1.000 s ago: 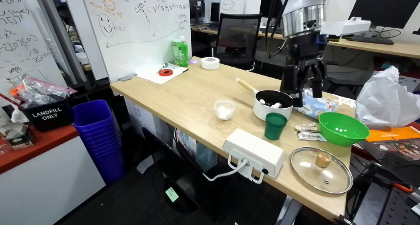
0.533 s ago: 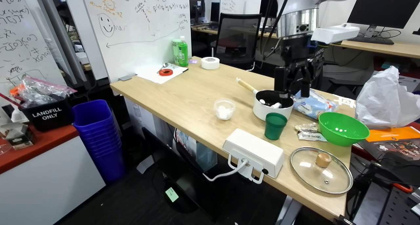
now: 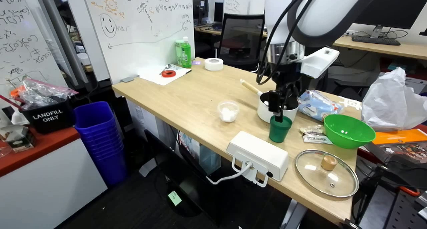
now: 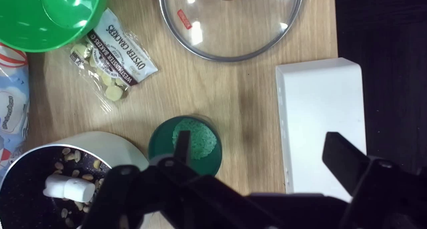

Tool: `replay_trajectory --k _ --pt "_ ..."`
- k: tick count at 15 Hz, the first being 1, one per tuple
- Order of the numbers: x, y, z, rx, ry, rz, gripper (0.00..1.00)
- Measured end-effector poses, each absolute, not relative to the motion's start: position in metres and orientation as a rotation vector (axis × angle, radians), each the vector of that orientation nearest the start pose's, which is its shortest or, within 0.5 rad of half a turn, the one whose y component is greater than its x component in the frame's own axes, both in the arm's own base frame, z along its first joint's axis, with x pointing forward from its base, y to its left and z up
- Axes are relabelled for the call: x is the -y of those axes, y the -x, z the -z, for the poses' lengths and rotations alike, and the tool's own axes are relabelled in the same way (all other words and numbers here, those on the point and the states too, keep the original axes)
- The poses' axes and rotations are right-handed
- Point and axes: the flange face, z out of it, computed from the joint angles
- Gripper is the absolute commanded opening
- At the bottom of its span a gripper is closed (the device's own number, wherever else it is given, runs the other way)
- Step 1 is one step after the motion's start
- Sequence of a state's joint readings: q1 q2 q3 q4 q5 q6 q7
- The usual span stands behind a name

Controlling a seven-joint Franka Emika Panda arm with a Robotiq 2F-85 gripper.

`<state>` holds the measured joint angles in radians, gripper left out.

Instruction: Pour the contents of the cup into the pot

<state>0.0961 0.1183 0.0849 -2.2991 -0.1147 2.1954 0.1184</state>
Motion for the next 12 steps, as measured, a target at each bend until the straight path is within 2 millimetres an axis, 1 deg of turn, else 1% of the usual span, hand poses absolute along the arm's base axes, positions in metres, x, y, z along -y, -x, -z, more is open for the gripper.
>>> replay_trajectory --k 9,11,12 --pt "-0.087 -0.492 -0.281 0.230 3.224 -0.322 1.00" --pt "-0.087 -0.491 -0.275 0.232 3.222 -0.324 1.00" --pt "-0.087 -0.491 -0.269 0.237 3.219 -0.321 1.00"
